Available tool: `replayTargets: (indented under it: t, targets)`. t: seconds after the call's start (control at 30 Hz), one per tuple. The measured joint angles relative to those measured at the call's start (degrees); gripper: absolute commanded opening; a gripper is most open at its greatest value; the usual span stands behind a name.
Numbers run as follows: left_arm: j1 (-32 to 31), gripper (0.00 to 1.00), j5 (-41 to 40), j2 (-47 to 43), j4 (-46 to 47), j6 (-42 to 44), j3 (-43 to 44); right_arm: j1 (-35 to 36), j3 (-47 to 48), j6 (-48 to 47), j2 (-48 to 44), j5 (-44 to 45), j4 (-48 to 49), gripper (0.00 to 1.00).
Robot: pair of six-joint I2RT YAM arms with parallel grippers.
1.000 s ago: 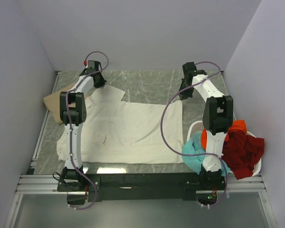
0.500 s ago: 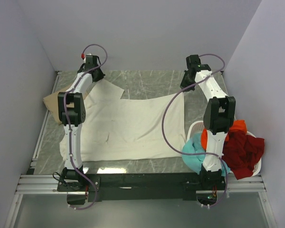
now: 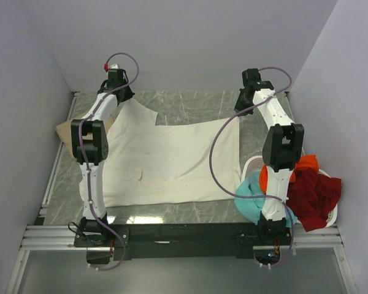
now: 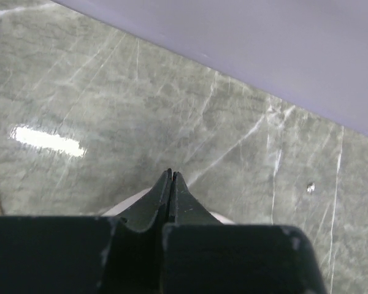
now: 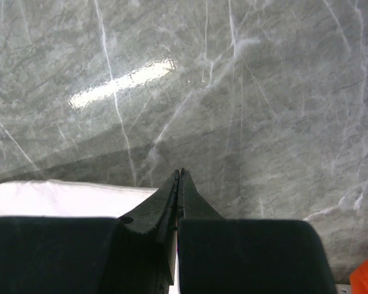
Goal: Fold and stack the t-shirts
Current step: Fold the tshirt
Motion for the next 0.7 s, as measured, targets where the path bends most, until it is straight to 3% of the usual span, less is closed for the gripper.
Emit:
replayTargets:
  t: [0.37,0.7]
  targets:
    - [0.0,0.0,1.2,-22.1,3.0,3.6,-24.0,-0.1,-15.0,-1.1,-6.9,0.3,3.6,0.0]
    - [0.0,0.0,0.7,-34.1,-1.1,3.7,-39.6,-0.1,-27.6,-1.4,-17.7,0.0,6.2,0.0]
